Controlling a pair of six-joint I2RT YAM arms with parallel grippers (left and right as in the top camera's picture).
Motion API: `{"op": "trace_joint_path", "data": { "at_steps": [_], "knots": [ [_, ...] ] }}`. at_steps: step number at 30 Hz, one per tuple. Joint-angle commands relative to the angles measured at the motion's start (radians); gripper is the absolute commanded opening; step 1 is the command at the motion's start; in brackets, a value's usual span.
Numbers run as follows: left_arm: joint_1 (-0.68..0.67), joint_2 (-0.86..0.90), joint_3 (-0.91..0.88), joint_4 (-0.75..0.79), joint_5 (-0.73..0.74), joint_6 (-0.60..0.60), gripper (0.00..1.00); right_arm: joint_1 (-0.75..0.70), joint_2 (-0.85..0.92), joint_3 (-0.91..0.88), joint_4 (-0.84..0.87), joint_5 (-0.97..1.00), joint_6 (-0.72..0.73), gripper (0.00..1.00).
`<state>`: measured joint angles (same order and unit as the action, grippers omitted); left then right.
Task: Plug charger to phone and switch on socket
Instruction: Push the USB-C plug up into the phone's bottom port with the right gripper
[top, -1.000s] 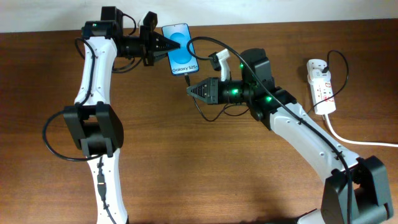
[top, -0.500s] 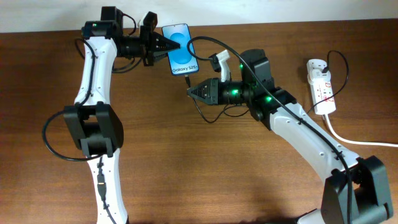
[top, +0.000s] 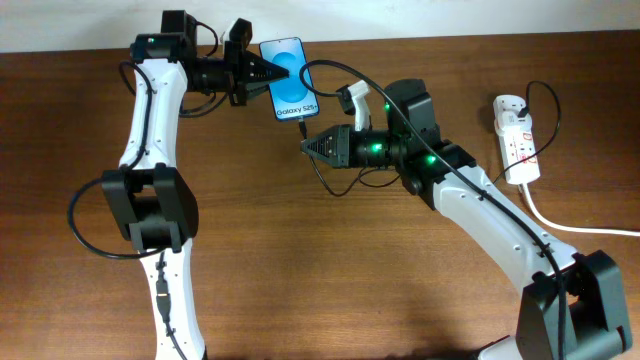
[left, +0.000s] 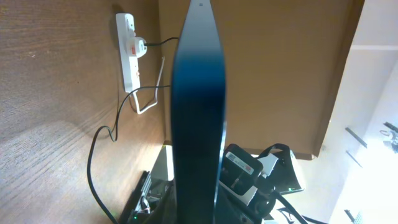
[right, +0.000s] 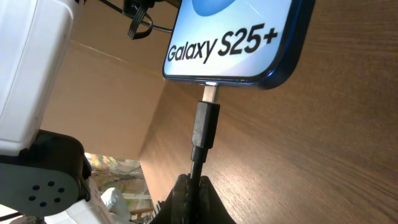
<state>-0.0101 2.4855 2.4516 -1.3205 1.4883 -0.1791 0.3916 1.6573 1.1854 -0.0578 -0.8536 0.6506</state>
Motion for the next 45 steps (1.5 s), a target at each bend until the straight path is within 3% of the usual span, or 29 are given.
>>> {"op": "trace_joint_path", "data": {
  "at_steps": [1,45],
  "knots": [
    [-0.003,-0.011,0.01,0.0,0.034,0.017,0.0,0.006,-0.026,0.002,0.014,0.016,-0.005,0.04],
    [-0.075,-0.011,0.01,0.002,0.034,0.028,0.0,-0.028,-0.026,0.002,0.074,0.028,0.043,0.04]
  ]
}}
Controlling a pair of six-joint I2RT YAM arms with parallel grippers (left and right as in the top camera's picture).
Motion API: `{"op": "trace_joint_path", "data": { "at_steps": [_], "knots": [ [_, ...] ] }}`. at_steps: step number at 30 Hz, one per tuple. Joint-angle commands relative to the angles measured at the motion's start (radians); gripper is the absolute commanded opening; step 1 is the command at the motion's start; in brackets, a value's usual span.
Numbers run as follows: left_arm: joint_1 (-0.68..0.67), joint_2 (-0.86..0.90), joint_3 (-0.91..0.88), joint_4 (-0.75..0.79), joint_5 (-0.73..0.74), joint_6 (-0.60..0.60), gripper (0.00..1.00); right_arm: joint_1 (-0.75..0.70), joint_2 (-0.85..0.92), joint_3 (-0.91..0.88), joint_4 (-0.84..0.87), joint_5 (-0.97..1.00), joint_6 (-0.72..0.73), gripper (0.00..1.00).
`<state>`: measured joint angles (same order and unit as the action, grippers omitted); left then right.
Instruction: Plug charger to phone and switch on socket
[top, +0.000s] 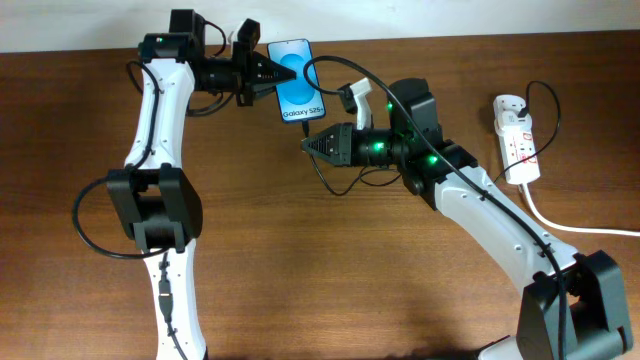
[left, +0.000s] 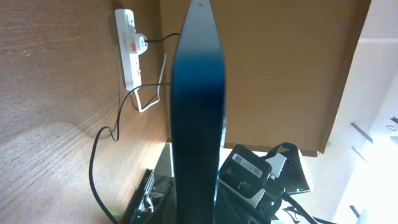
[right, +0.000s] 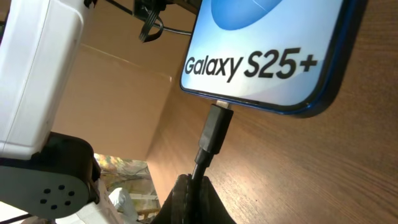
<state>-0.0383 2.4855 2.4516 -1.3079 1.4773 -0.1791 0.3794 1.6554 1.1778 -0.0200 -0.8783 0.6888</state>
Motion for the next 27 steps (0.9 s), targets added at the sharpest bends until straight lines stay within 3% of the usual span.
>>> {"op": "trace_joint_path", "data": {
  "at_steps": [1,22,27],
  "knots": [
    [-0.047,-0.011,0.01,-0.011,0.045,0.028,0.0,-0.016,-0.024,0.01,0.036,0.053,0.005,0.04],
    [-0.077,-0.011,0.01,-0.013,0.046,0.039,0.0,-0.048,-0.011,0.01,0.036,0.039,0.008,0.05],
    [-0.058,-0.011,0.01,-0.01,0.045,0.039,0.0,-0.048,-0.011,0.01,-0.004,-0.008,0.008,0.33]
  ]
}}
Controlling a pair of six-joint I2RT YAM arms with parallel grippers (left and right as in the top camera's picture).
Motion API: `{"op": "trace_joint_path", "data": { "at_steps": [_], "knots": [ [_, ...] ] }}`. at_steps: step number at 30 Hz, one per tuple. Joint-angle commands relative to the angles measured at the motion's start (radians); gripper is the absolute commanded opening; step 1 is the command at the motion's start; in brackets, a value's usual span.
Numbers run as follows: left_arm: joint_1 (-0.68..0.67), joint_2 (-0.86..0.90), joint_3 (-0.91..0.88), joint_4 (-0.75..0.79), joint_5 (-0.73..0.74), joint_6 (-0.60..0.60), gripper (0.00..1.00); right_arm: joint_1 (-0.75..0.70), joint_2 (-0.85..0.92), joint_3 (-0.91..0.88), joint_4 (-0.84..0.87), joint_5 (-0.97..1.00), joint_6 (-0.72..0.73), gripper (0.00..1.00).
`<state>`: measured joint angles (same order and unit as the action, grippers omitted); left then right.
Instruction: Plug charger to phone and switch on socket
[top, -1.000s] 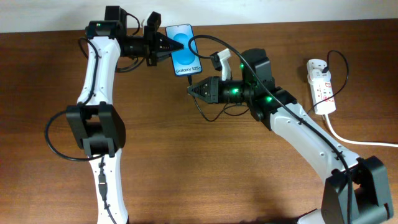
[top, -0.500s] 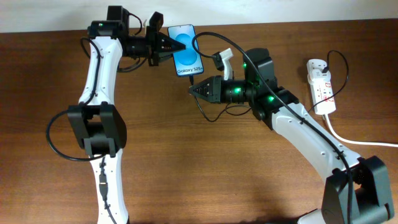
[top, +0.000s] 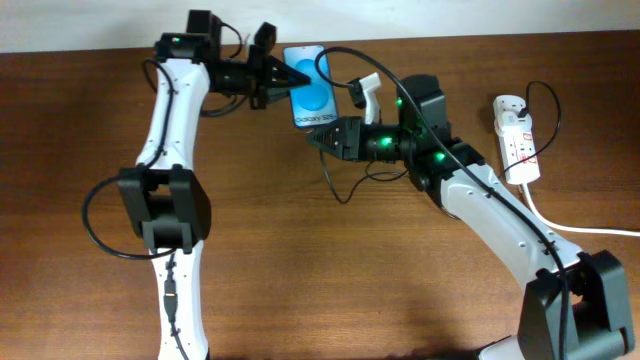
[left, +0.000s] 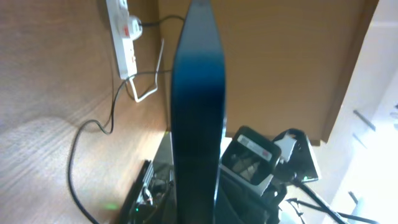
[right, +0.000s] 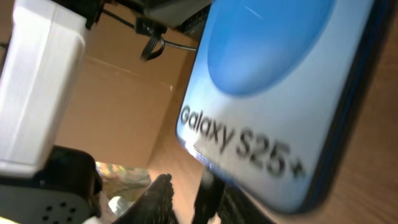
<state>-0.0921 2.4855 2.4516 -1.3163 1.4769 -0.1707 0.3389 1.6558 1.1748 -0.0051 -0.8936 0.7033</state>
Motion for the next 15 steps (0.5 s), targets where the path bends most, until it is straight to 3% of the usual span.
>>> {"op": "trace_joint_path", "data": {
  "at_steps": [1,3,8,15],
  "knots": [
    [0.002,-0.011,0.01,-0.001,0.046,0.031,0.0,-0.007,-0.011,0.013,-0.038,0.007,-0.007,0.33],
    [0.016,-0.011,0.01,0.01,0.045,0.031,0.0,-0.007,-0.011,0.013,-0.07,0.004,-0.011,0.35],
    [0.051,-0.011,0.01,0.024,-0.097,0.035,0.0,-0.021,-0.011,0.013,-0.071,-0.018,-0.018,0.58],
    [0.051,-0.011,0.01,-0.092,-0.267,0.249,0.0,-0.182,-0.011,0.013,-0.099,-0.09,-0.019,0.68]
  ]
}}
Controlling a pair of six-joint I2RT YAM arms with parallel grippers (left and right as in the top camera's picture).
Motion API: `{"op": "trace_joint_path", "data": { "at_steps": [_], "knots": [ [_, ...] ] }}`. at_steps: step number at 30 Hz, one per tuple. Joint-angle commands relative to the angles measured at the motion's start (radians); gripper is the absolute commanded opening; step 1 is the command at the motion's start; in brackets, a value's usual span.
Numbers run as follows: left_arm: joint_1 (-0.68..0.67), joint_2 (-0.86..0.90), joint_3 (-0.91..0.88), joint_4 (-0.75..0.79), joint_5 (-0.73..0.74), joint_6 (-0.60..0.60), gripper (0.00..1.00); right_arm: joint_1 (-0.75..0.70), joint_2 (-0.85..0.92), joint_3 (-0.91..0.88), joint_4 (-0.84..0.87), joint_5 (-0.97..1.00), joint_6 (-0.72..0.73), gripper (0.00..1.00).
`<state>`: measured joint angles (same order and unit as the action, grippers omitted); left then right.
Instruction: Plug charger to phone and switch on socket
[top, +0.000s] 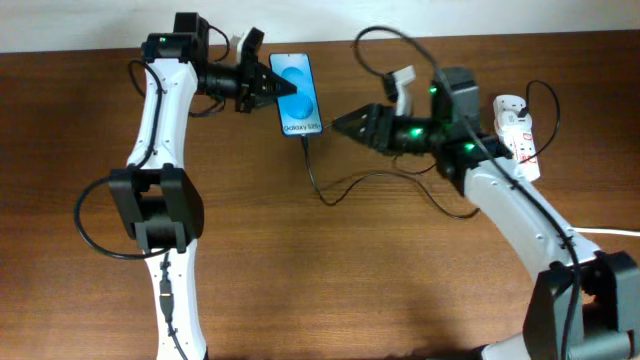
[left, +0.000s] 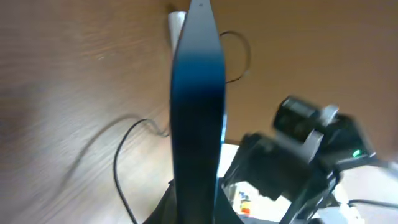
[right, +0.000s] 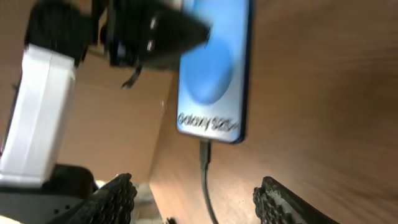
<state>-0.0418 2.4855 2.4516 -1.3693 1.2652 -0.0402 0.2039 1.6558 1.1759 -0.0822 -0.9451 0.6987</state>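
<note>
My left gripper (top: 275, 88) is shut on the blue phone (top: 297, 95), held at the back of the table with its lit "Galaxy S25+" screen facing up. From the left wrist the phone (left: 196, 93) appears edge-on between the fingers. The black charger cable (top: 318, 180) is plugged into the phone's bottom edge, and the plug (right: 204, 152) sits in the port. My right gripper (top: 340, 125) stands open to the right of the phone, its fingers (right: 118, 193) wide apart on either side of the cable and not touching it. The white power strip (top: 515, 135) lies at the far right.
The cable loops across the table from below the phone toward the right arm, then up over it to a plug in the strip. A white mains lead (top: 570, 225) runs off the right edge. The wall edge lies just behind the phone.
My right gripper was close under the phone with its jaws parting round the plug. Now it is wide open and further right, clear of the phone. The cable stays plugged in. The phone sits slightly further left.
At first my right gripper was shut on the cable, with the plug's metal tip showing just below the port of the phone held by my left gripper. Then the plug sat fully in the port. Then the jaws were parting, and now the gripper is open and drawn back.
</note>
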Motion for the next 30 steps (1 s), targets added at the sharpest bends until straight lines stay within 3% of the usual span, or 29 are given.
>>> {"op": "trace_joint_path", "data": {
  "at_steps": [1,7,10,17,30],
  "knots": [
    [-0.001,-0.011,0.01,-0.068,-0.088,0.148,0.0,-0.062,-0.011,0.012,-0.047,-0.039,-0.042,0.68],
    [-0.002,0.017,-0.004,-0.152,-0.169,0.276,0.0,-0.072,-0.011,0.012,-0.177,0.019,-0.127,0.69],
    [-0.004,0.04,-0.017,-0.162,-0.257,0.283,0.0,-0.072,-0.011,0.011,-0.209,0.043,-0.145,0.69],
    [-0.006,0.14,-0.02,-0.156,-0.282,0.28,0.0,-0.071,-0.011,0.011,-0.262,0.091,-0.145,0.7],
    [-0.006,0.174,-0.029,-0.078,-0.429,0.145,0.0,-0.071,-0.011,0.011,-0.333,0.146,-0.146,0.74]
  ]
}}
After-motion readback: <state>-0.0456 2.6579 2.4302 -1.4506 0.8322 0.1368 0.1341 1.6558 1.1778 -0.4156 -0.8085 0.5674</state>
